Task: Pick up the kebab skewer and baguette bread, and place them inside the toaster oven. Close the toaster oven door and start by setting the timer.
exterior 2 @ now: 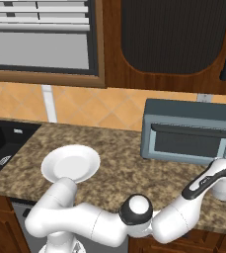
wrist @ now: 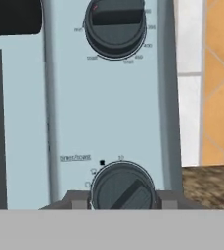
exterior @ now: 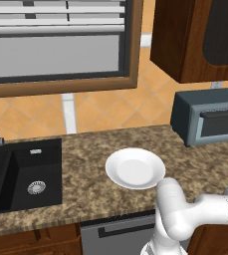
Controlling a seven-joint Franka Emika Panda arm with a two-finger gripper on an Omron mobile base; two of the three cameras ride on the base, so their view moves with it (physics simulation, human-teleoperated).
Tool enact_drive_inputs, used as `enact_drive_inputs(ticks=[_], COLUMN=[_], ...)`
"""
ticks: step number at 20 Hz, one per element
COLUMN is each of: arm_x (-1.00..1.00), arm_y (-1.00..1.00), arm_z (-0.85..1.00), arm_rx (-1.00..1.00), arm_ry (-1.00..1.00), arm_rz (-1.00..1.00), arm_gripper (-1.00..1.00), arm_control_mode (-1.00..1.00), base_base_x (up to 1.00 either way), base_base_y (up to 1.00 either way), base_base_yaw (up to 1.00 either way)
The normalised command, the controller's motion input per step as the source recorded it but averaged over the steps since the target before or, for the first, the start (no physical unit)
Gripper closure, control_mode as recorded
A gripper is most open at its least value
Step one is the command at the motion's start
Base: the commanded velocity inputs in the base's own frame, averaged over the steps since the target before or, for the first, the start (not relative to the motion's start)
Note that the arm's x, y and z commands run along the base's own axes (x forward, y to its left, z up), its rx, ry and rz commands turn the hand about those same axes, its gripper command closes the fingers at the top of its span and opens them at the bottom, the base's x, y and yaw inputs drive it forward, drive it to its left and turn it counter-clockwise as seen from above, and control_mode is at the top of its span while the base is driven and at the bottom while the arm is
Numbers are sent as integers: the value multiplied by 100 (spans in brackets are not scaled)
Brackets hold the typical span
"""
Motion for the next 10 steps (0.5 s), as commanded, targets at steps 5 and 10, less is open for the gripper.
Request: enact_drive_inputs(ticks=[5, 10], arm_x=[0, 0], arm_y=[0, 0], arm_z=[0, 0], arm_rx=[9, 14], arm_ry=[0, 0], arm_rz=[0, -2], arm_gripper=[100, 100], arm_control_mode=[-100, -100], base_base_x=[0, 0], base_base_y=[0, 0], base_base_yaw=[0, 0])
